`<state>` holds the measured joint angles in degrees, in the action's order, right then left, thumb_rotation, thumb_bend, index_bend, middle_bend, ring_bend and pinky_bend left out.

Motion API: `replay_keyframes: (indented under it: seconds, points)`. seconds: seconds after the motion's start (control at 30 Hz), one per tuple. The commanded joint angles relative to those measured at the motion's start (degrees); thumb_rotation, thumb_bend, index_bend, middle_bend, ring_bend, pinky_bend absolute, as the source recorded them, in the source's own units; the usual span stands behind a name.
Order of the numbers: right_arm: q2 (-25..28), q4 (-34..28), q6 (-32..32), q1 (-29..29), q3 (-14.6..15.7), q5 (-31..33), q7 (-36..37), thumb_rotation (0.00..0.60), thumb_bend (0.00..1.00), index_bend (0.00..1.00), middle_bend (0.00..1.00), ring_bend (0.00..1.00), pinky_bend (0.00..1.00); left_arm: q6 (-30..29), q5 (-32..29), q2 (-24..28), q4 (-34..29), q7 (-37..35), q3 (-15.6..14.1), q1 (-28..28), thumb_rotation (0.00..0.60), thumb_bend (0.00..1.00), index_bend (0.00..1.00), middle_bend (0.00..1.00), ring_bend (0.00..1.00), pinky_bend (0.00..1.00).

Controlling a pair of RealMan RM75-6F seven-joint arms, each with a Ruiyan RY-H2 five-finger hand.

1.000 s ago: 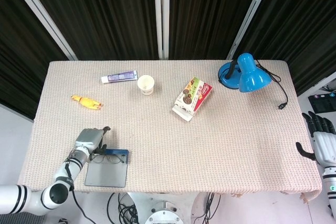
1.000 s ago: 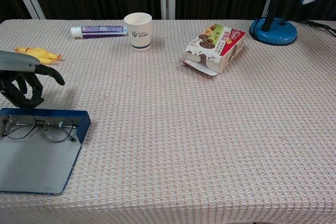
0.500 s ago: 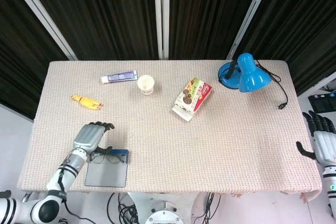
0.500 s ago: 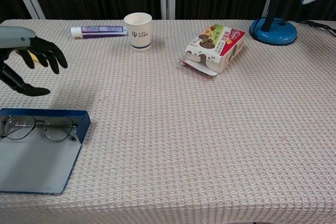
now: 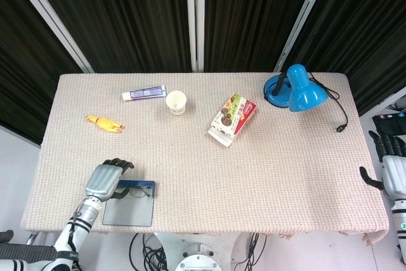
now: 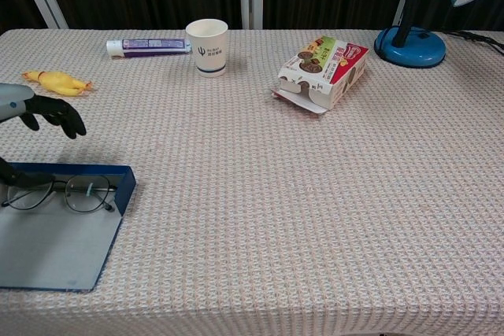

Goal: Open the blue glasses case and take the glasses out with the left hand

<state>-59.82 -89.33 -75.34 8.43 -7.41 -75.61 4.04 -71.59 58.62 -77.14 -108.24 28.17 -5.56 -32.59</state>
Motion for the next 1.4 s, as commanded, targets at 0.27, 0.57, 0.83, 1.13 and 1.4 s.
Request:
replay_keyframes:
  seconds: [0.27, 0.57, 0.83, 1.13, 1.4]
  points:
    - [-0.32, 0.32, 0.54, 0.07, 0.17, 0.29, -0.12, 0.6, 0.3, 0.0, 0.0, 0.0, 0.0, 1.16, 0.86, -1.37, 2.64, -0.29, 1.18, 1.98, 0.6, 0.27, 0.38, 0.25, 0.16, 0.24]
    - [-0.67, 0.67, 1.17, 0.24, 0.36, 0.55, -0.35, 0.6, 0.3, 0.0, 0.0, 0.0, 0.0, 4.21, 0.32, -1.7, 3.27, -1.39, 2.78, 2.06, 0.6, 0.28, 0.41, 0.25, 0.16, 0.24]
    - [-1.24, 1.56, 1.17, 0.27, 0.08, 1.1, -0.12, 0.6, 0.3, 0.0, 0.0, 0.0, 0.0, 6.69, -1.12, -1.43, 2.85, -1.57, 4.46, 1.38, 0.6, 0.33, 0.43, 0.25, 0.16, 0.24]
    - [-1.54, 2.3, 1.87, 0.41, 0.19, 1.31, 0.22, 0.6, 0.3, 0.0, 0.0, 0.0, 0.0, 8.56, -2.57, -1.19, 2.88, -1.78, 5.18, 1.04, 0.6, 0.36, 0.45, 0.25, 0.16, 0.24]
    - [-1.69, 2.48, 1.95, 0.41, 0.2, 1.35, 0.26, 0.6, 0.31, 0.0, 0.0, 0.0, 0.0, 8.48, -3.0, -1.36, 2.76, -1.49, 5.69, 1.08, 0.6, 0.39, 0.54, 0.25, 0.16, 0.24]
